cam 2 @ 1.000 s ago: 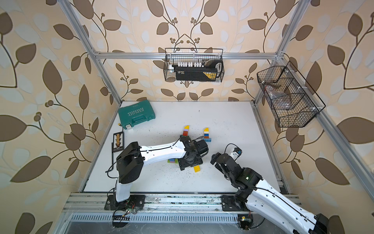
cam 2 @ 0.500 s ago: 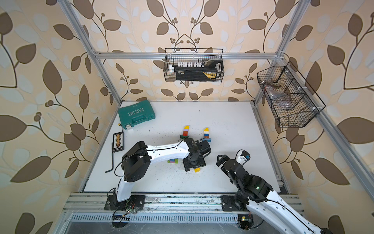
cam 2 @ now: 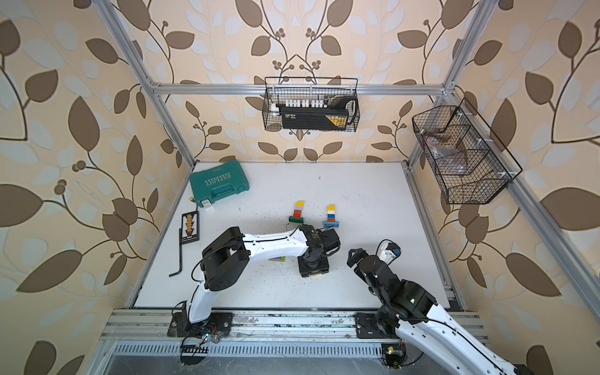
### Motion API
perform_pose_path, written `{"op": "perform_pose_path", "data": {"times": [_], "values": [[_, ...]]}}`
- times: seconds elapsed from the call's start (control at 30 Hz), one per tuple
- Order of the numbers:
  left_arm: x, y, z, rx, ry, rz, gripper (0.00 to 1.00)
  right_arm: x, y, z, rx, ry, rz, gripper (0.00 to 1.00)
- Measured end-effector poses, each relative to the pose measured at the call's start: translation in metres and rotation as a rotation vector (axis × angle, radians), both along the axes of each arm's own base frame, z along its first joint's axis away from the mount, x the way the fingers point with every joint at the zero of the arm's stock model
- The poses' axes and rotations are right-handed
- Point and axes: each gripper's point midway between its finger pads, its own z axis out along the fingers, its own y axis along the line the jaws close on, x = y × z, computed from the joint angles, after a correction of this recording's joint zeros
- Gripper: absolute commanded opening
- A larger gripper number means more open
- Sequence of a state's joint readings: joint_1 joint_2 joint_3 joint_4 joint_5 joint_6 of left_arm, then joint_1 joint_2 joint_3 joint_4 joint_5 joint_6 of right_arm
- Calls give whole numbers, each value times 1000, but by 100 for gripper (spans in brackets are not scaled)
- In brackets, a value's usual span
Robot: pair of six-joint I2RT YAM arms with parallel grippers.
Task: Assemble the number 1 with lego
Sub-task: Pick up the lego brick from the center of the board.
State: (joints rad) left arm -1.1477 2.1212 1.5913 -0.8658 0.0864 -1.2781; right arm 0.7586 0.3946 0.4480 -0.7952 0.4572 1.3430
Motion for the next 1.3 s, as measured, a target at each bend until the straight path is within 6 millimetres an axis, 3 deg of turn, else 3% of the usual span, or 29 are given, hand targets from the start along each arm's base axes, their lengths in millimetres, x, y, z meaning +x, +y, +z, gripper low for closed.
{"op": "perform_pose_path", "data": {"times": [0.3,0.6,1.07,1.3], "values": [[0,2,2,33,5,-93,44,0,0,0,0,0,0,99],[0,7,9,66,0,-198,44,0,1,-3,-14,15,1,99],[2,8,-1,63,-11,-255,44,1,1,-5,-21,24,1,99],[3,12,-6,68,-9,-255,39,2,2,-4,-19,20,1,99]]}}
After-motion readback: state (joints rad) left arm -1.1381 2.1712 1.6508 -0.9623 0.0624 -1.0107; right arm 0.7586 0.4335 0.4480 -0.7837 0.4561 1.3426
